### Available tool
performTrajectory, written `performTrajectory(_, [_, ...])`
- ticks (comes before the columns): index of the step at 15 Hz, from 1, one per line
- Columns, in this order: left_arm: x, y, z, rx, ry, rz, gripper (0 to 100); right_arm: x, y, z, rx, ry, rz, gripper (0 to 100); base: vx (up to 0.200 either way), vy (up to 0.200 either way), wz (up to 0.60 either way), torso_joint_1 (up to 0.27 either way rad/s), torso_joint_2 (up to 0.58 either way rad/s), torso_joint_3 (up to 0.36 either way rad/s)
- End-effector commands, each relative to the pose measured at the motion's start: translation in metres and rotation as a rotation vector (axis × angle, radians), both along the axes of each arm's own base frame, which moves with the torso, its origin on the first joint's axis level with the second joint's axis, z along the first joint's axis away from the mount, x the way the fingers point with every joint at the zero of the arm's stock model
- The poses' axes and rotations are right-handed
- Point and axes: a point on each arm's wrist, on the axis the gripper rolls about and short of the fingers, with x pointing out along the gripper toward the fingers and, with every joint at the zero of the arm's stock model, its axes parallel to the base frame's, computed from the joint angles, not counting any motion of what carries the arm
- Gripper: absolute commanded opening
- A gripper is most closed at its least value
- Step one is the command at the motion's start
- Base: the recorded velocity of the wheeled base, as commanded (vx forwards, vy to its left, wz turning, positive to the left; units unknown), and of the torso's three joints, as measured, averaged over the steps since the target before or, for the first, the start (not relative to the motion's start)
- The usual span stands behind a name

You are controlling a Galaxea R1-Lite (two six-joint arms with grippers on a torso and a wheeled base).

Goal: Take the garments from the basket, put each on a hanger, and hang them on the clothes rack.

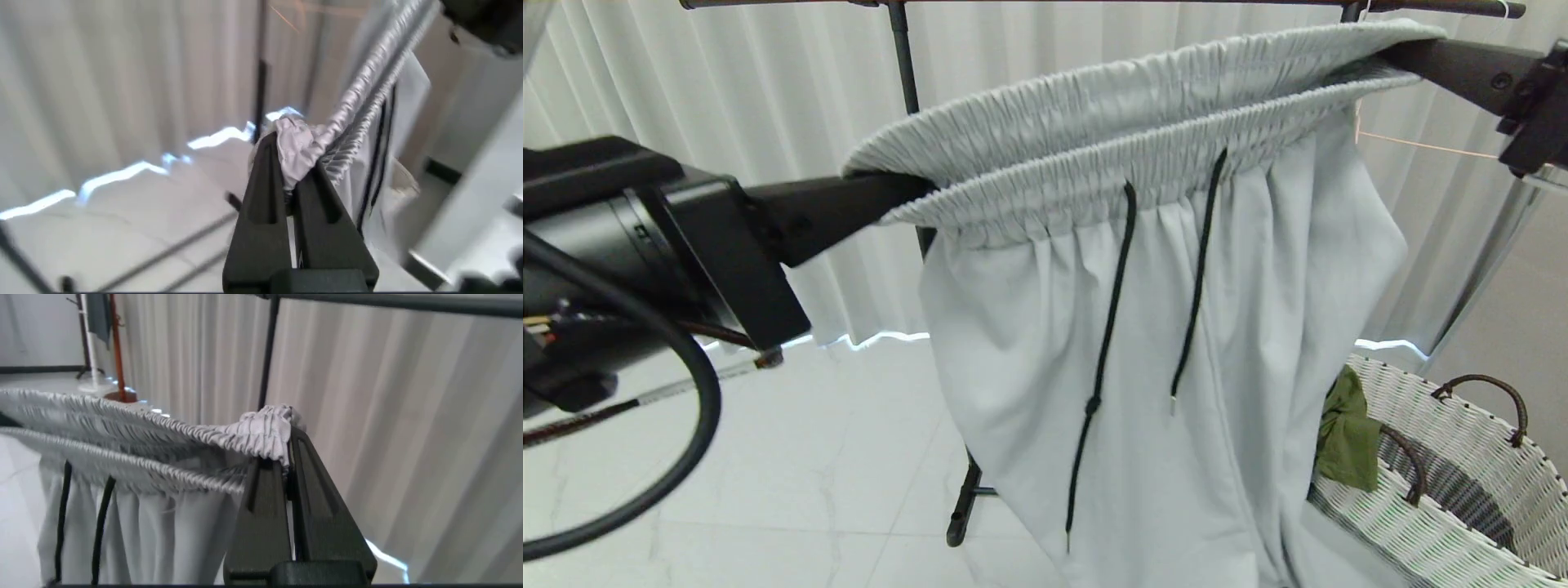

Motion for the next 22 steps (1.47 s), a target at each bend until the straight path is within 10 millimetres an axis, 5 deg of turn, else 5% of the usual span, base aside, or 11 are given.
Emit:
performTrajectory(1, [0.003,0.013,0.016,-0.031,-0.045,0.072,0,0.019,0.019,0.003,-0.004,0.007,0.029,0,0.0,0.0,0.0,0.0,0.0,0.0])
performTrajectory(6, [0.036,0.014,0.004,0.259,-0.167,0.238,0,0.014,0.002,-0.005,-0.016,0.021,-0.054,0,0.0,0.0,0.0,0.0,0.0,0.0])
performTrajectory(11, [0.07,-0.005,0.021,0.242,-0.173,0.316,0,0.013,-0.03,-0.007,-0.062,0.046,-0.201,0,0.0,0.0,0.0,0.0,0.0,0.0])
performTrajectory(22, [0.114,-0.061,0.026,0.183,-0.148,0.231,0,0.013,-0.028,-0.008,-0.066,0.048,-0.189,0,0.0,0.0,0.0,0.0,0.0,0.0])
